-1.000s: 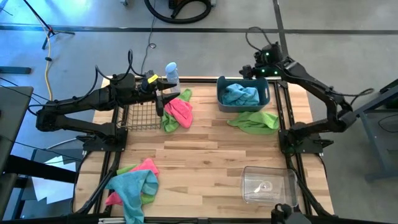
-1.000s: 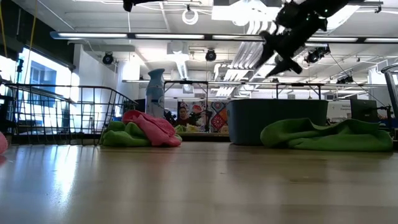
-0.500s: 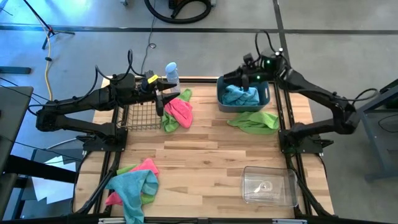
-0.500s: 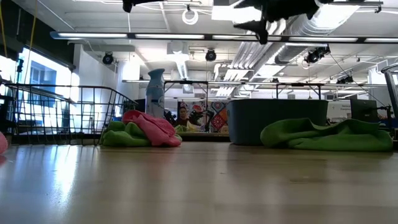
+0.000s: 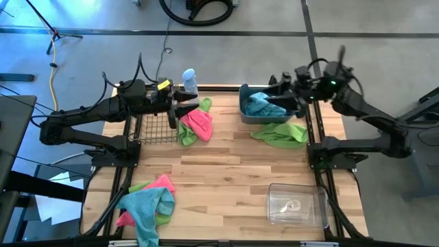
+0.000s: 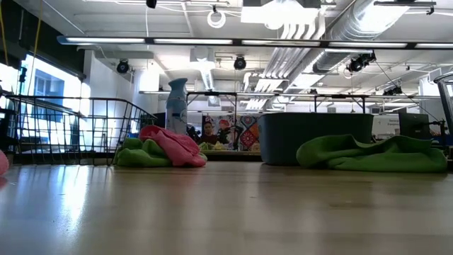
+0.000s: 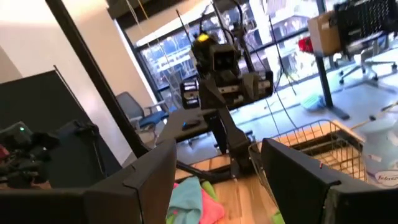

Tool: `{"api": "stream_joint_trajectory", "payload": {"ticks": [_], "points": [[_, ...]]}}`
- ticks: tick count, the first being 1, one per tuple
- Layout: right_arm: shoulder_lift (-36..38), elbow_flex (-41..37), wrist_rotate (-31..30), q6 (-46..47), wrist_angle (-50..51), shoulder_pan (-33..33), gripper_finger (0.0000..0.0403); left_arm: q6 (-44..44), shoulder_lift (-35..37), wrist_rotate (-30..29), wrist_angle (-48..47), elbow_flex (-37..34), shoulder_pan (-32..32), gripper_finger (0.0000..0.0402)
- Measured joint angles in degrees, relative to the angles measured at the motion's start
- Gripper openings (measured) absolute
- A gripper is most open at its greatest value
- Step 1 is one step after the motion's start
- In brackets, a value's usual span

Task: Sort microfiber towel by color & place in baskets
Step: Put the blue towel into the blue bin

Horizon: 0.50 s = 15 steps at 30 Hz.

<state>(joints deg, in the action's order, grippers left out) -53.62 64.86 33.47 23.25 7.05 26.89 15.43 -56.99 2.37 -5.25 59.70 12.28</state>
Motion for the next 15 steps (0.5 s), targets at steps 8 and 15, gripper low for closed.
{"api": "stream_joint_trajectory", "payload": {"ticks": [8,15], "points": [[4.1,0.0,-6.9,-1.8,3.6,-2.3,0.0231,0.4,0.0,1.6,-0.5,0.0,-1.2,0.02],[3.6,0.0,-7.0,-2.6,4.5,-2.3,0.0231,1.0,0.0,0.1,-1.1,0.0,-1.7,0.02]]}}
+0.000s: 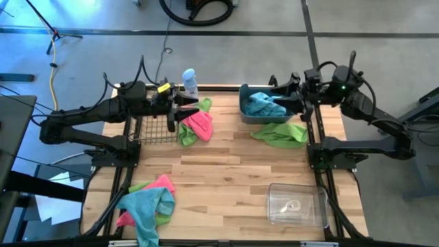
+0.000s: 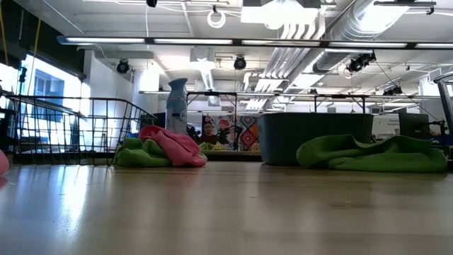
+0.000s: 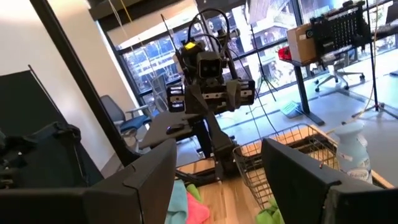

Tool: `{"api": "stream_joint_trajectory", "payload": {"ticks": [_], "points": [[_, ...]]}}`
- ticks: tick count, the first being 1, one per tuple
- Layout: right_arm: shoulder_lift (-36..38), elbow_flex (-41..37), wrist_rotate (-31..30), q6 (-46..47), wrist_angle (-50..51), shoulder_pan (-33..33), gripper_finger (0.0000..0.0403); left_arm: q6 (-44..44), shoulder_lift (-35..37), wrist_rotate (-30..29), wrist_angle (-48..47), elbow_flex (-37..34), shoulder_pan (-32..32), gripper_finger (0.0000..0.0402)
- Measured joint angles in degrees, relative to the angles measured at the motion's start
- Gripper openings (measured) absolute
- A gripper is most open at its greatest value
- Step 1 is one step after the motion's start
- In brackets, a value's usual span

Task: Sort microfiber towel by color & place in baskets
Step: Put the blue towel into the blue bin

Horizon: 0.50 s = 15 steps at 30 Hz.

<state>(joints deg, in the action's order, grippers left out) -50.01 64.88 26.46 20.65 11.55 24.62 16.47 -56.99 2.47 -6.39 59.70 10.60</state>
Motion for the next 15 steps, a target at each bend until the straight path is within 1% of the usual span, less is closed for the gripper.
{"api": "stream_joint_trajectory", "payload": {"ticks": [2,6,10,15], "points": [[-0.3,0.0,-0.1,-0.1,0.0,0.0,0.0231,-0.1,-0.5,-0.9,-1.5,0.0,-1.3,0.02],[-1.2,0.0,-1.4,-0.1,0.1,0.0,0.0231,-0.2,-2.2,-0.7,-6.1,0.4,-5.4,0.02],[-2.0,0.0,-1.6,-0.1,0.3,0.0,0.0231,-1.7,-5.0,-0.9,-17.7,4.8,-9.3,0.02],[-3.6,0.0,-2.0,-1.5,0.3,0.1,0.0231,-5.6,-8.7,-4.3,-33.3,11.5,-13.6,0.02]]}}
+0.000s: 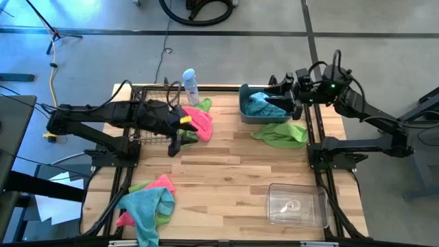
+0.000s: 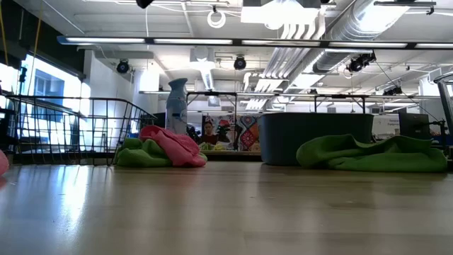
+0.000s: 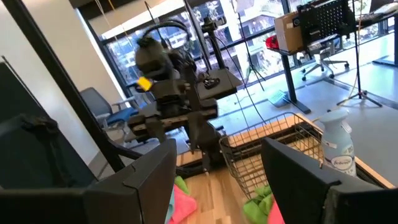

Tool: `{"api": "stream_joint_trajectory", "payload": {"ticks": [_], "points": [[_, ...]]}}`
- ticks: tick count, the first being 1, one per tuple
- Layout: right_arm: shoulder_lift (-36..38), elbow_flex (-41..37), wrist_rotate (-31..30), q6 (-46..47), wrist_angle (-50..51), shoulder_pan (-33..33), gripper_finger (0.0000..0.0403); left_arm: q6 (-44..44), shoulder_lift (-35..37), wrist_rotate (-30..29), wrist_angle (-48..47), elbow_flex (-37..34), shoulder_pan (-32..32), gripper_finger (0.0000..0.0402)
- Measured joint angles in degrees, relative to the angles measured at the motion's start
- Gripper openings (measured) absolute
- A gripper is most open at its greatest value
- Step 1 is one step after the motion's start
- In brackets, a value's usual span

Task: Sort microfiber towel by color & place in baskets
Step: Put the blue towel into the blue bin

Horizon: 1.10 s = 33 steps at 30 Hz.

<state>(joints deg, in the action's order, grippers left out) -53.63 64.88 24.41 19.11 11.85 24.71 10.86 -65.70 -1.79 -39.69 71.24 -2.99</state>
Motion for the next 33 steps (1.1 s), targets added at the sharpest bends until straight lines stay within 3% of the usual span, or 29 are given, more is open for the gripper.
{"api": "stream_joint_trajectory", "payload": {"ticks": [3,8,13,23,28,33], "points": [[-1.2,0.0,-0.4,-0.1,0.0,0.0,0.0231,-1.3,-2.0,-0.8,-9.8,3.1,-2.9,0.02],[-1.8,0.0,-0.4,-0.8,1.4,0.0,0.0231,6.4,-3.2,3.3,-26.4,5.1,-8.7,0.02],[-1.9,0.0,-0.5,-1.6,2.8,0.0,0.0231,16.1,-3.2,7.8,-32.6,3.1,-15.9,0.02],[-1.9,0.0,-0.5,-1.6,5.7,0.0,0.0231,29.5,-3.2,10.3,-24.7,-9.0,-31.3,0.02],[-1.9,0.0,-0.5,-1.6,6.9,0.0,0.0231,35.2,-3.2,10.1,-15.1,-15.4,-36.5,0.02],[-1.9,0.0,-0.5,-1.6,7.3,0.0,0.0231,39.2,-3.2,9.2,-13.5,-20.8,-40.3,0.02]]}}
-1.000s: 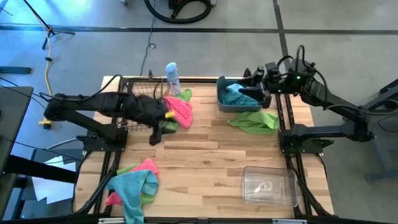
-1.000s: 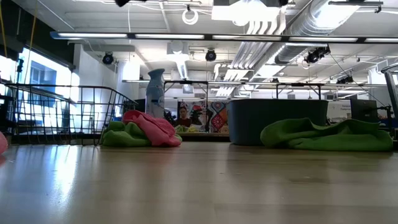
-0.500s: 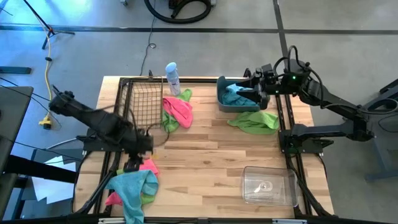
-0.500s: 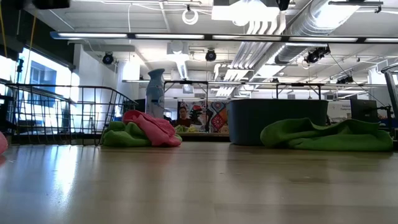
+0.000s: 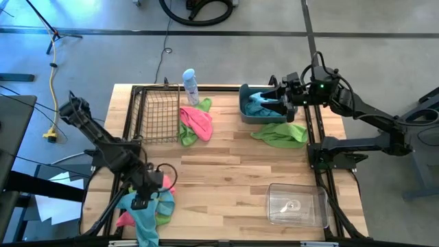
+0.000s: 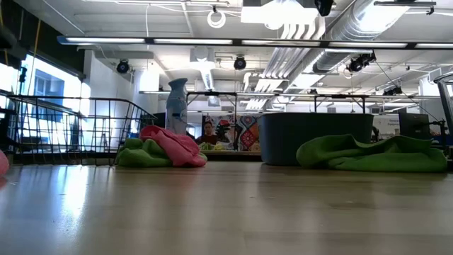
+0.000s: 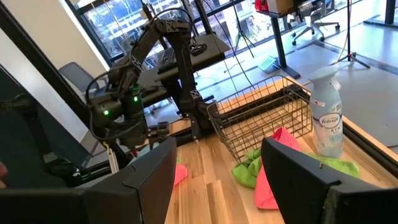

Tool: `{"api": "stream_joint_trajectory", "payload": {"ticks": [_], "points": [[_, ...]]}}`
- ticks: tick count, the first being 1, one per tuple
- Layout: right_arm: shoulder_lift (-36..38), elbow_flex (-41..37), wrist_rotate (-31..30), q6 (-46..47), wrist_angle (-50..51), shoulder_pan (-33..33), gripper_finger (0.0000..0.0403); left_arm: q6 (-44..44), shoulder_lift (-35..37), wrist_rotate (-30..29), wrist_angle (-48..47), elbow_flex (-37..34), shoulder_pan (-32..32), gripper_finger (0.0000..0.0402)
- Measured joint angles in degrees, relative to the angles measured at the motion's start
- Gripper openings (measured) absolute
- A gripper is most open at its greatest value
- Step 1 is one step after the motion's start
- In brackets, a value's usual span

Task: Sort microfiber towel by color & place in baskets
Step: Put the blue towel into the blue bin

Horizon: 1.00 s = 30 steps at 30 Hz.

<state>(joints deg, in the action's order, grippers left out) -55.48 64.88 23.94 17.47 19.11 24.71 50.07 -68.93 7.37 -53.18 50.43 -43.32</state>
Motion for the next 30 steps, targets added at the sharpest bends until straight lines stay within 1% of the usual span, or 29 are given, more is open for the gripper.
{"api": "stream_joint_trajectory", "payload": {"ticks": [4,7,9,15,21,26,28,30], "points": [[0.0,0.0,-0.5,0.0,0.0,0.0,0.0231,3.5,0.0,-3.9,0.0,-2.4,-1.9,0.02],[0.0,0.0,-1.4,0.0,0.0,0.0,0.0231,3.7,0.0,-7.8,0.1,-3.4,-3.2,0.02],[0.0,0.0,-1.4,0.0,0.0,0.0,0.0231,3.9,0.0,-8.7,0.2,-4.2,-3.8,0.02],[0.0,0.0,-1.4,0.0,1.4,0.0,0.0231,6.7,0.0,-5.7,3.0,-7.5,-5.4,0.02],[0.0,0.0,-1.4,0.0,2.1,0.0,0.0231,7.4,0.0,-5.5,9.2,-11.3,-5.9,0.02],[0.0,0.0,-1.4,0.0,2.2,0.0,0.0231,7.3,0.0,-6.0,9.4,-11.6,-5.9,0.02],[0.0,0.0,-1.4,0.0,2.2,0.0,0.0231,7.3,0.0,-6.0,9.9,-11.6,-5.9,0.0194],[0.0,0.0,-1.4,0.0,2.2,0.0,0.0231,7.0,0.0,-6.0,10.4,-11.6,-5.9,0.0174]]}}
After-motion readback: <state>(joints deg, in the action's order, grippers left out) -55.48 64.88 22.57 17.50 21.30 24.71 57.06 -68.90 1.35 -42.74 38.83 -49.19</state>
